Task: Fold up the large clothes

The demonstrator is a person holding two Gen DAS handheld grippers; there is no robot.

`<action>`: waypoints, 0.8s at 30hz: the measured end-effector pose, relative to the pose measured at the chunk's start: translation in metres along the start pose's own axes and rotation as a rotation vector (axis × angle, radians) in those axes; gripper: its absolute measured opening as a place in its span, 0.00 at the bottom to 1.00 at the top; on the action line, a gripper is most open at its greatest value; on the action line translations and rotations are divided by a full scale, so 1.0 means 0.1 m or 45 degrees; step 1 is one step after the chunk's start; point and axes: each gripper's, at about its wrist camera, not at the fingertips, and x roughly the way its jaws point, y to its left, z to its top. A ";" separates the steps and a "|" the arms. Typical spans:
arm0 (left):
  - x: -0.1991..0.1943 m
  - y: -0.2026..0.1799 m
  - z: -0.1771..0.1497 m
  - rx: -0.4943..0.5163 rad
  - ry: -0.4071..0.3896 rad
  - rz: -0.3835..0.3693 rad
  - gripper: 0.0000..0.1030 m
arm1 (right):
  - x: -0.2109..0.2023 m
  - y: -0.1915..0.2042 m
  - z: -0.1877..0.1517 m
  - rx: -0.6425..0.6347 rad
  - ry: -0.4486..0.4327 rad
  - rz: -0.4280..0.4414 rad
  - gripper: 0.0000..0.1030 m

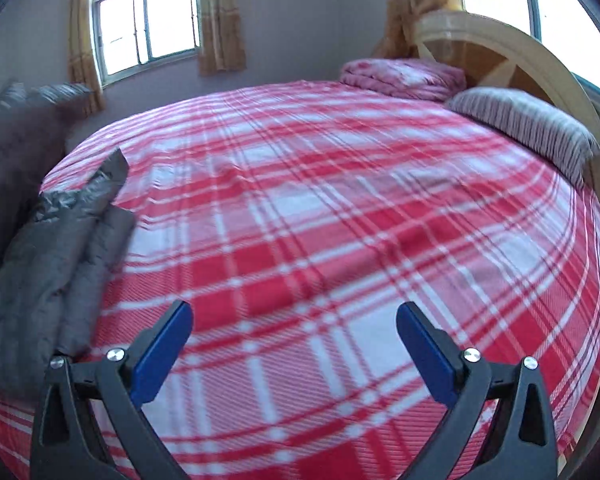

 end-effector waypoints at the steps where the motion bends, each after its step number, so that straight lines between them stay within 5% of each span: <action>1: 0.13 -0.12 -0.07 0.046 0.035 0.005 0.05 | 0.03 -0.05 -0.04 0.014 0.016 0.007 1.00; 8: -0.05 -0.33 -0.15 0.233 -0.002 0.177 0.24 | 0.07 -0.08 -0.11 0.040 0.042 0.051 1.00; 12: -0.56 -0.26 -0.04 0.224 -0.160 0.167 0.89 | 0.07 -0.08 -0.08 0.032 0.046 0.040 1.00; 14: -0.86 -0.07 -0.01 0.164 -0.245 0.161 0.92 | 0.04 -0.08 -0.03 0.024 0.031 0.023 1.00; 18: -0.99 0.49 -0.02 -0.007 -0.241 0.264 0.94 | -0.12 0.00 0.25 0.004 -0.018 0.023 1.00; 20: -0.75 1.03 -0.10 -0.134 -0.110 0.488 0.94 | -0.22 0.13 0.43 -0.031 -0.040 0.050 0.99; 24: -0.34 2.14 -0.39 -0.462 0.140 0.731 0.94 | -0.49 0.69 0.94 -0.154 -0.116 0.118 0.88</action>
